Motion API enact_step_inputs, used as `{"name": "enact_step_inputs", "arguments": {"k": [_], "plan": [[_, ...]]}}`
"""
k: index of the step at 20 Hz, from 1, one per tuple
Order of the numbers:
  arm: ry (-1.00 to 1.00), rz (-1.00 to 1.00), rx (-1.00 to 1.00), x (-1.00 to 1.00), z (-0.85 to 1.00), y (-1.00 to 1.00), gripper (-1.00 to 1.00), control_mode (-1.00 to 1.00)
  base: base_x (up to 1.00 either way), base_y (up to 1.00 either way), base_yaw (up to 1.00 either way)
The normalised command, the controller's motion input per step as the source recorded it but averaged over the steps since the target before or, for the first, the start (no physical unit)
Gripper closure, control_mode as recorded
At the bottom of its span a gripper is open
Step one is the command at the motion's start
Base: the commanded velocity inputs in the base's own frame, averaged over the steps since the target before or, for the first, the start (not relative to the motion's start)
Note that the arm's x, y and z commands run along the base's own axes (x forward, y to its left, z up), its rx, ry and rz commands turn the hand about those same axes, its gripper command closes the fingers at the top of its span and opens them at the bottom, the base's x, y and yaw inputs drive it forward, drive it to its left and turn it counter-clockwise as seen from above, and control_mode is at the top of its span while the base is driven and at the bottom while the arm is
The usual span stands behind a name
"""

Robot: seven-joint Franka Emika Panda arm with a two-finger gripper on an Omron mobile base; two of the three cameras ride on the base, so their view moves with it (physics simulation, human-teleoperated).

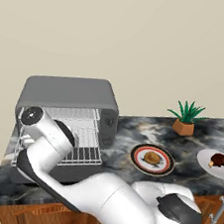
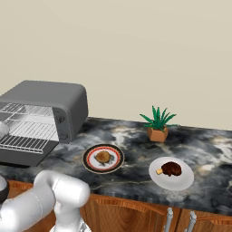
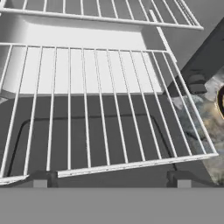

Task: Open the toaster oven door. Place the bread on the top rack in the toaster oven and place the steak on the bottom rack.

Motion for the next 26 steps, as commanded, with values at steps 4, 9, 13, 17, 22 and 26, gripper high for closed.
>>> {"name": "enact_step_inputs", "arguments": {"k": [4,9,13,17,22,26], "plan": [[0.04,0.01,0.05,-0.12,0.33,-0.52,-1.0,-1.0,0.0,0.0,0.0],[0.07,0.03,0.12,-0.07,0.28,-0.64,-1.0,-1.0,0.0,0.0,0.0],[0.0,0.12,0.09,-0.27,0.2,-0.71,-1.0,-1.0,0.0,0.0,0.0],[0.0,0.06,0.02,-0.22,0.2,-0.69,-1.0,-1.0,0.0,0.0,0.0],[0.06,0.0,0.0,-0.2,0.18,-0.65,-1.0,-1.0,0.0,0.0,0.0],[0.05,0.01,0.0,-0.21,0.11,-0.68,-1.0,-1.0,0.0,0.0,0.0]]}}
